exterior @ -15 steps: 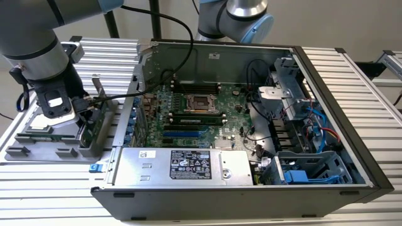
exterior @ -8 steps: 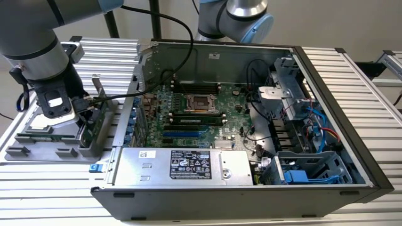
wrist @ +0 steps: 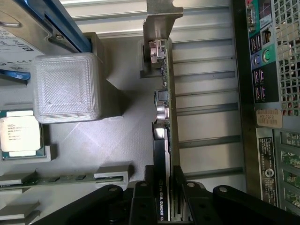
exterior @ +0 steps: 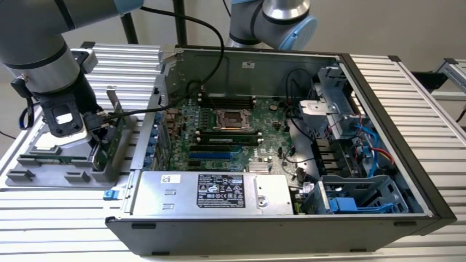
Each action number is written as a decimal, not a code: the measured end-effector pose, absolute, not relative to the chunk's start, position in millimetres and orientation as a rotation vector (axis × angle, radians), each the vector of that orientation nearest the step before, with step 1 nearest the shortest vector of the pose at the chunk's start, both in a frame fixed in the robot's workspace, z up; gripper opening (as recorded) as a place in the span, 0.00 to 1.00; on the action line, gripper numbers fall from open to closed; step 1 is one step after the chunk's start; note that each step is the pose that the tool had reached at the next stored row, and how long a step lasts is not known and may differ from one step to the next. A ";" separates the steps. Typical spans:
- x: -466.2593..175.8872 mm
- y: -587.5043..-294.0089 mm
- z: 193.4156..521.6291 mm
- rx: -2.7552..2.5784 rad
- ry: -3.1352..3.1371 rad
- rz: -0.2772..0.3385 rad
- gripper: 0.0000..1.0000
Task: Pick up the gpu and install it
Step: 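Pick up the gpu and move the gpu toward the slot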
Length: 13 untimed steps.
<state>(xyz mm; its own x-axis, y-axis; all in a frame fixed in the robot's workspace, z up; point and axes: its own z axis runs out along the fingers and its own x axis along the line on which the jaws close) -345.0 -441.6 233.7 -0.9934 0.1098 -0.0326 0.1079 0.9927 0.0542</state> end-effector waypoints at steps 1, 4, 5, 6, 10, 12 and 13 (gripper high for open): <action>-345.0 -441.6 233.7 0.169 3.100 0.081 0.00; -345.0 -441.6 233.8 0.169 3.100 0.082 0.00; -345.0 -441.6 234.1 0.169 3.100 0.082 0.00; -344.9 -441.6 234.5 0.169 3.100 0.082 0.00; -345.0 -441.6 238.0 0.169 3.100 0.082 0.00; -345.0 -441.6 240.2 0.169 3.100 0.082 0.00; -345.0 -441.6 241.3 0.170 3.100 0.082 0.00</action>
<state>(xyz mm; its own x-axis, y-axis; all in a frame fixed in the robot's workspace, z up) -345.0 -441.6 241.3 -0.9934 0.1098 -0.0326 0.1080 0.9927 0.0543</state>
